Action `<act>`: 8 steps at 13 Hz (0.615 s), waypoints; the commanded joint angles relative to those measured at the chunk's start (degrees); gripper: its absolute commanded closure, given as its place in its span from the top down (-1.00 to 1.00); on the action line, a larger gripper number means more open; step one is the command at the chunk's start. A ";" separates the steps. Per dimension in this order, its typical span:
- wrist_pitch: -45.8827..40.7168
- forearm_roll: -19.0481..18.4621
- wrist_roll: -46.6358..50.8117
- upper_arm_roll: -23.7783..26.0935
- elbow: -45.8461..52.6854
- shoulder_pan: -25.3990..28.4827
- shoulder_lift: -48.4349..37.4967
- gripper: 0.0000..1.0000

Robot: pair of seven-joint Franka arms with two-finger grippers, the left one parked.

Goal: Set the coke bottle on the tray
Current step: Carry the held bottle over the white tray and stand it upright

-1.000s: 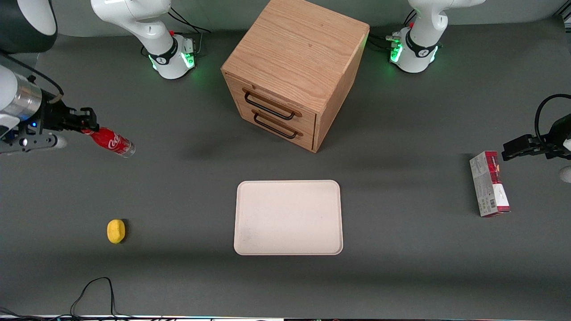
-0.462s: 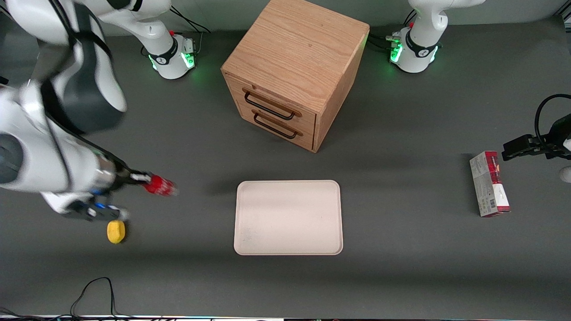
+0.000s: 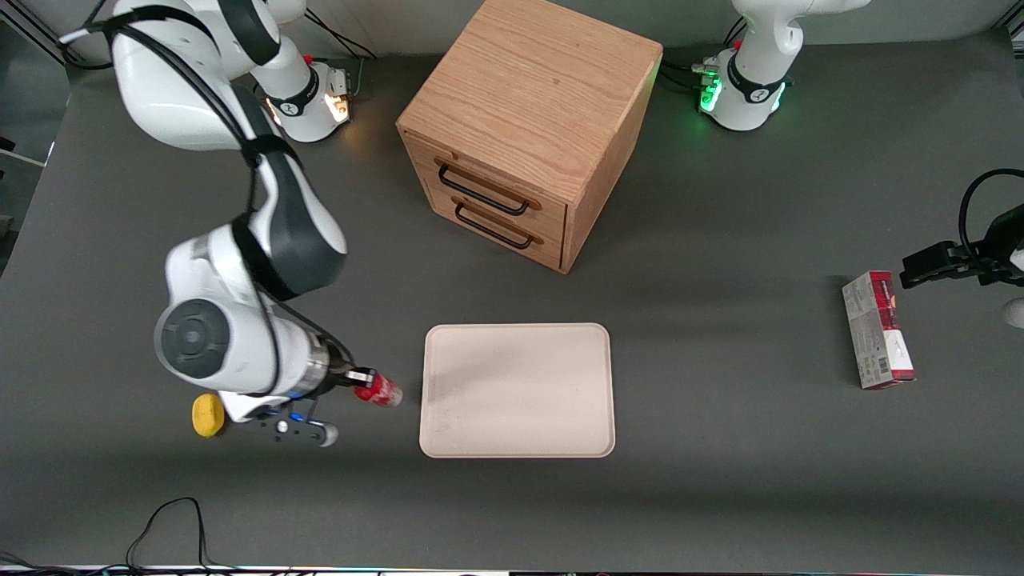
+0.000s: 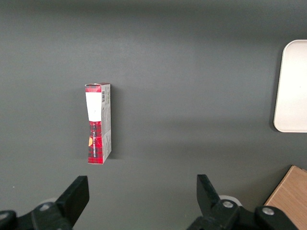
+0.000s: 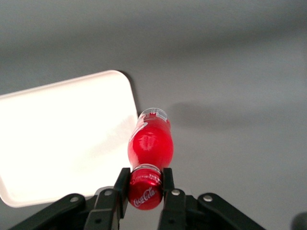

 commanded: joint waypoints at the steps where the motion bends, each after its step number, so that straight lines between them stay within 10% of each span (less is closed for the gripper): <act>1: 4.06 -4.04 4.56 -0.05 3.79 2.91 4.39 -1.00; 8: 13.11 -6.16 10.54 -0.05 4.76 6.26 8.79 -1.00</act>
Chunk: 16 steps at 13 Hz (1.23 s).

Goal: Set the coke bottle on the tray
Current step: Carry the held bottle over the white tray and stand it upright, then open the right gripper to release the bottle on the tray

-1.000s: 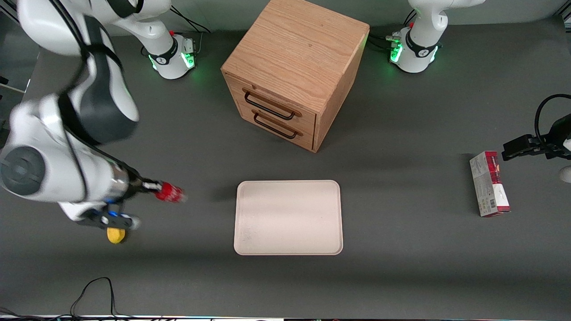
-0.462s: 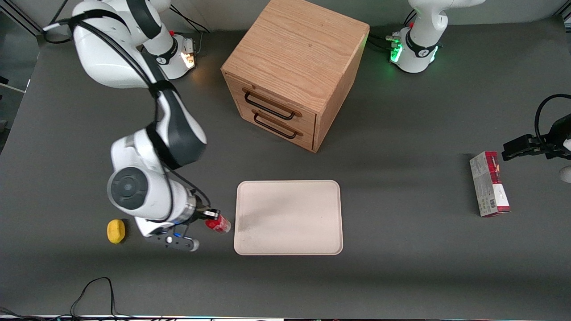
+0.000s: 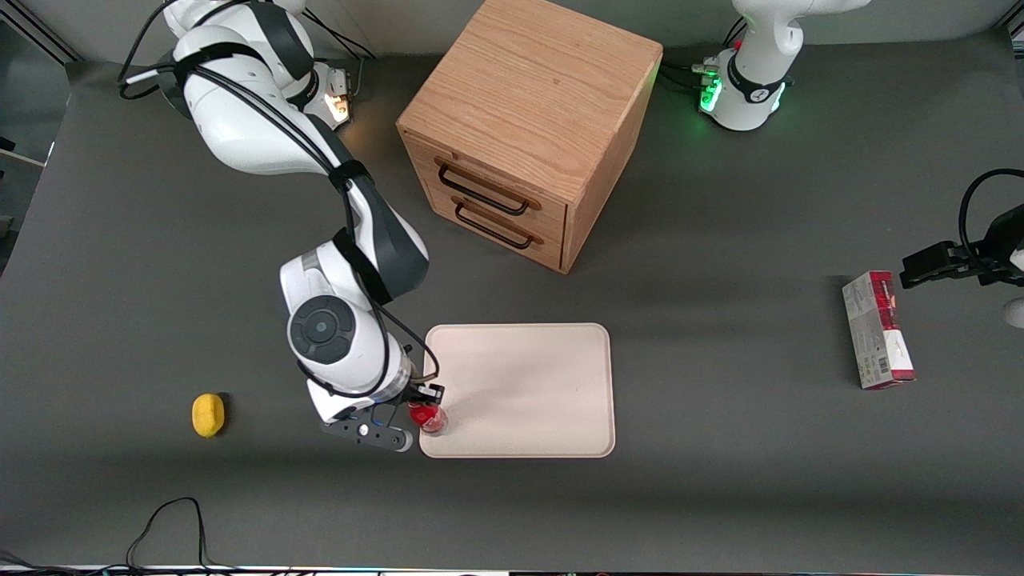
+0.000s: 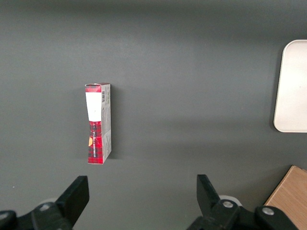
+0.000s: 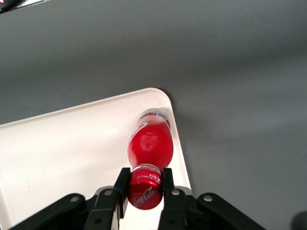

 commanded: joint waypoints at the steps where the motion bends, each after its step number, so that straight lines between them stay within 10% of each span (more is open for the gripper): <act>1: 1.57 -1.77 2.71 -0.05 3.64 0.69 2.53 -1.00; 7: 1.84 -1.78 2.72 -0.14 3.55 0.95 2.54 -0.98; 8: 1.92 -1.69 2.72 -0.14 3.55 0.95 2.54 -0.53; 9: 2.10 -1.77 2.72 -0.23 3.55 0.95 2.54 0.98; 16: 1.66 -1.69 2.72 -0.32 3.47 0.87 2.36 1.00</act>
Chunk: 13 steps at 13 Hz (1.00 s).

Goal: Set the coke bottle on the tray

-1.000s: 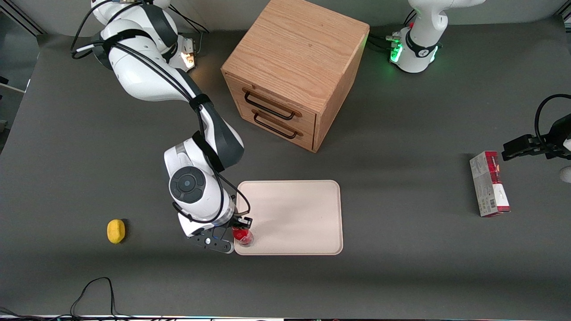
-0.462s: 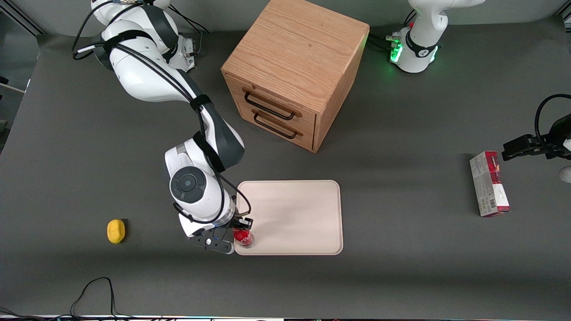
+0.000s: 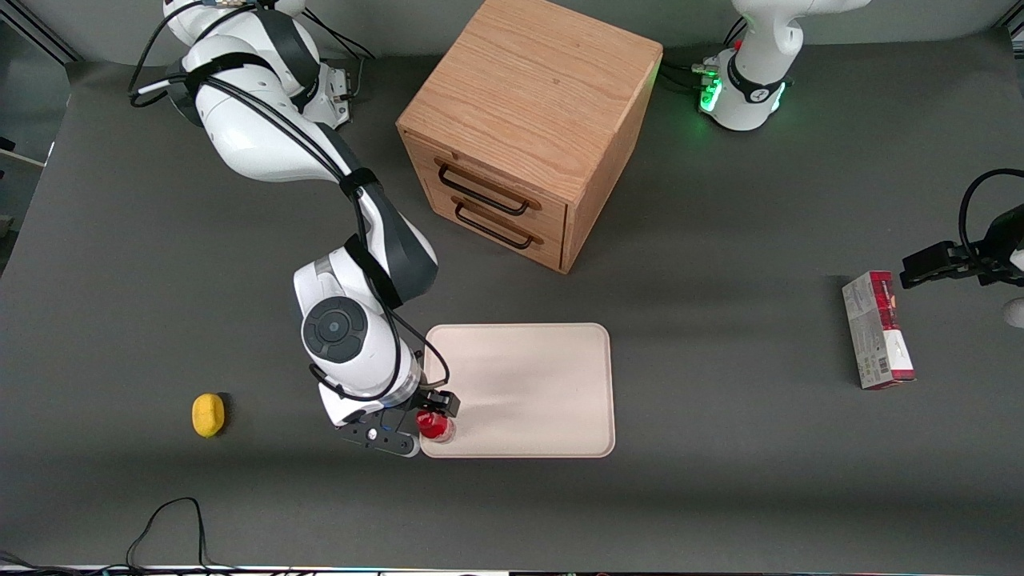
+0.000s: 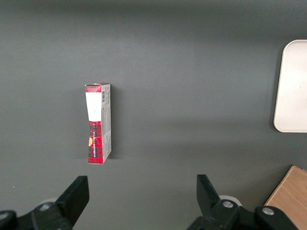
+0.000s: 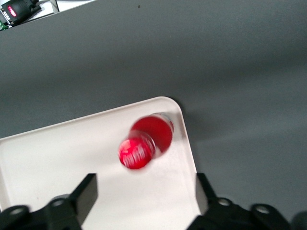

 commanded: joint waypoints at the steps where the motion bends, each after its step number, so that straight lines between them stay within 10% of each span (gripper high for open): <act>1: -0.52 -1.36 1.79 -0.31 2.01 0.57 0.86 1.00; 10: -10.14 -0.58 -2.57 -0.14 0.62 -0.74 -4.99 1.00; 13: -12.48 1.01 -8.73 -0.14 -15.67 -3.11 -17.63 1.00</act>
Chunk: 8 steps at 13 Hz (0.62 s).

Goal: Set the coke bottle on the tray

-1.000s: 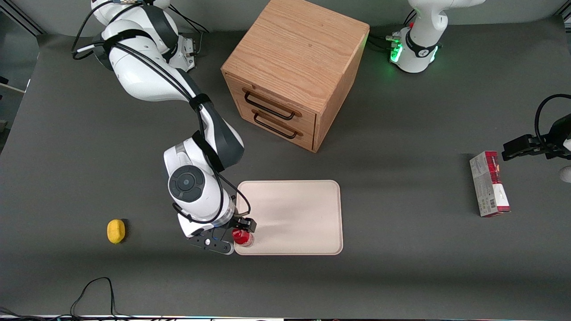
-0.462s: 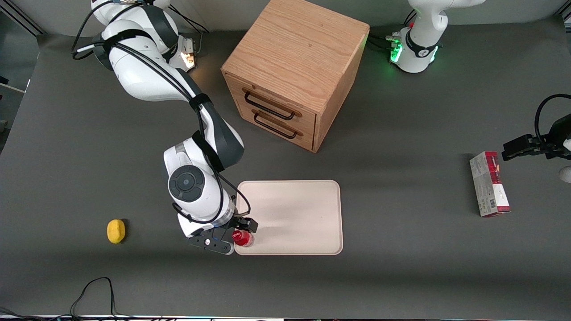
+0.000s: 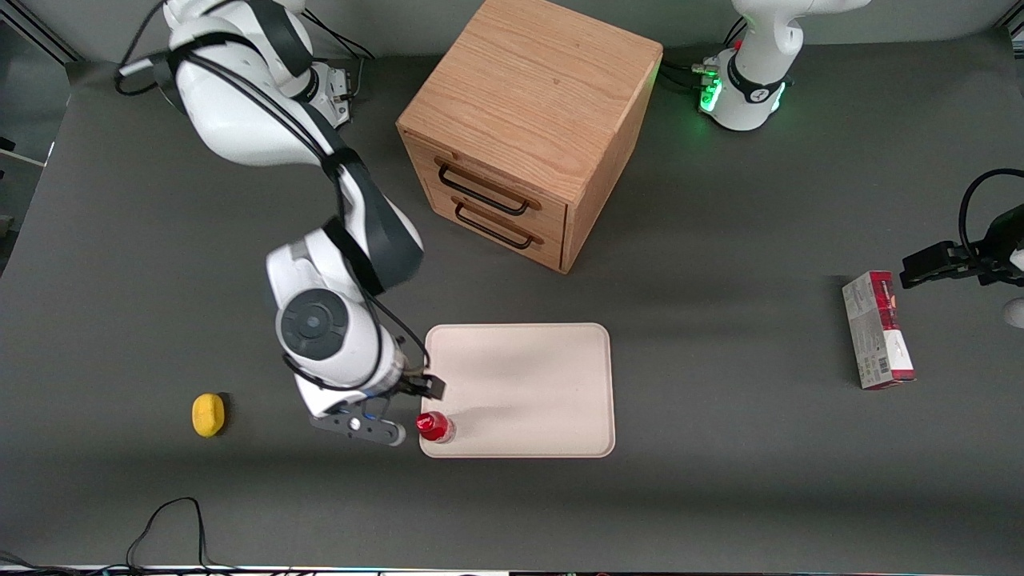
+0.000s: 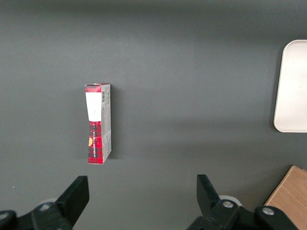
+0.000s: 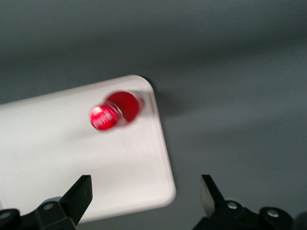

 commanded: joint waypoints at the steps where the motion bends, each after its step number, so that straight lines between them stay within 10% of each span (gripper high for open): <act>1: 3.40 2.38 -7.99 -0.12 -23.21 -3.55 -17.20 1.00; 8: 8.97 5.29 -34.80 -6.43 -63.34 -10.42 -51.94 1.00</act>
